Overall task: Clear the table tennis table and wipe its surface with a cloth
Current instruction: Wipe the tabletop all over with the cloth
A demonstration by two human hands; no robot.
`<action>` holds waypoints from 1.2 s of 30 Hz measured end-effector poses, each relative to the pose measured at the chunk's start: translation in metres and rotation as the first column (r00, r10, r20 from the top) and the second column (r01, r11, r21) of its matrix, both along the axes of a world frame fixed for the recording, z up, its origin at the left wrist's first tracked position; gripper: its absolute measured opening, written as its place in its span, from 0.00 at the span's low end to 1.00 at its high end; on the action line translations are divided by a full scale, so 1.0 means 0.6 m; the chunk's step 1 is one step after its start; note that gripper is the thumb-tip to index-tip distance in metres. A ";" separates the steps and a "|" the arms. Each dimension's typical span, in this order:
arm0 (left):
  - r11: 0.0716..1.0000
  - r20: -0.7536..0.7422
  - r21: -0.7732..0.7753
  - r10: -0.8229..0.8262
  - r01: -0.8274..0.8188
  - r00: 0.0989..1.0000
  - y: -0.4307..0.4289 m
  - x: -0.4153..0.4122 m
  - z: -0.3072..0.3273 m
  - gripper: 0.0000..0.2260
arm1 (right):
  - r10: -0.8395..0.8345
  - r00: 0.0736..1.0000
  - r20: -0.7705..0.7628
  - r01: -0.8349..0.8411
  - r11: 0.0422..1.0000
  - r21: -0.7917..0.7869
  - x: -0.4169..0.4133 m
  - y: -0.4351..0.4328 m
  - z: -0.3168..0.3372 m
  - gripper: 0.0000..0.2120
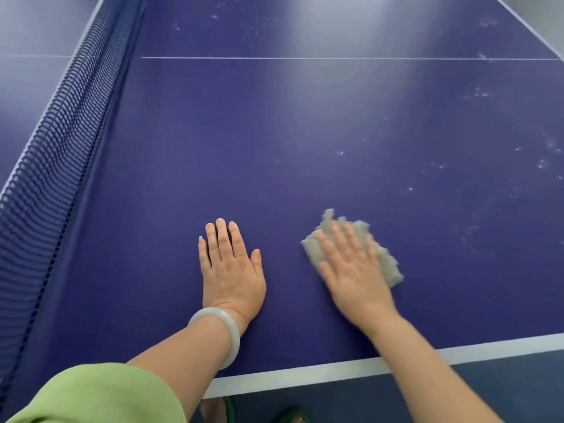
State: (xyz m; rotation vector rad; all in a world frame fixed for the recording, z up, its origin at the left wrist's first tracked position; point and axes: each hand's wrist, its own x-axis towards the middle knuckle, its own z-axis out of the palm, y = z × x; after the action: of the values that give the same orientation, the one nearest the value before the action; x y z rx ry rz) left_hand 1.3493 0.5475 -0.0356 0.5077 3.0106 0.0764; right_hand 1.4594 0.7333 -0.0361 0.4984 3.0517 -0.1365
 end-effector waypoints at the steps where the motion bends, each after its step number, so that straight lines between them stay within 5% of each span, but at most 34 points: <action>1: 1.000 0.000 0.001 -0.003 0.003 1.000 0.000 0.000 -0.001 0.31 | -0.139 0.990 0.011 0.139 0.990 0.002 0.015 0.034 0.002 0.30; 4: 1.000 -0.014 0.019 -0.004 0.005 1.000 -0.002 -0.001 -0.004 0.31 | -0.549 0.836 0.014 0.549 0.835 -0.024 0.062 0.083 0.011 0.27; 6: 0.999 -0.011 0.032 -0.004 0.005 1.000 -0.004 0.000 -0.004 0.31 | -0.627 0.779 -0.013 0.625 0.779 -0.050 0.073 0.047 0.009 0.27; 10: 0.999 0.003 0.038 -0.014 0.014 1.000 -0.003 0.002 0.001 0.31 | -0.281 0.958 -0.050 0.280 0.960 -0.023 0.087 -0.076 0.001 0.28; 14: 0.995 0.051 0.102 -0.025 0.020 0.998 -0.004 0.001 0.018 0.29 | -0.052 0.997 -0.054 0.051 0.998 -0.026 0.132 -0.057 -0.007 0.26; 19: 0.910 0.047 0.213 -0.373 0.355 0.927 0.081 0.065 0.034 0.26 | -0.542 0.840 -0.030 0.542 0.840 -0.033 0.159 0.041 0.003 0.30; 21: 0.900 0.056 0.226 -0.395 0.374 0.917 0.142 0.093 0.030 0.27 | -0.605 0.795 -0.052 0.604 0.796 -0.019 0.150 0.027 0.010 0.30; 25: 0.956 0.086 0.153 -0.266 0.251 0.960 0.227 0.132 0.018 0.33 | -0.241 0.968 -0.062 0.241 0.970 -0.008 0.186 0.011 -0.004 0.26; 28: 0.969 0.040 0.046 -0.246 0.244 0.969 0.236 0.141 0.007 0.37 | -0.081 0.996 -0.031 0.081 0.997 -0.006 0.246 0.093 -0.006 0.25; 31: 0.971 0.045 0.014 -0.238 0.238 0.970 0.236 0.142 0.005 0.37 | -0.363 0.932 -0.008 0.362 0.931 -0.038 0.284 0.193 0.002 0.26; 34: 0.972 0.046 0.000 -0.233 0.233 0.971 0.240 0.144 0.008 0.36 | -0.712 0.702 -0.022 0.711 0.702 -0.034 0.268 0.220 0.008 0.25; 36: 0.974 0.051 -0.002 -0.228 0.228 0.972 0.241 0.145 0.009 0.36 | -0.734 0.675 -0.069 0.735 0.678 -0.014 0.237 0.176 0.006 0.26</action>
State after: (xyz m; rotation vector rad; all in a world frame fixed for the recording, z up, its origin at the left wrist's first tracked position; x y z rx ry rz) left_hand 1.4364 0.6920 -0.0305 0.8330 2.8792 0.0605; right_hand 1.6014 0.8391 -0.0325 1.7367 2.6886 -0.1537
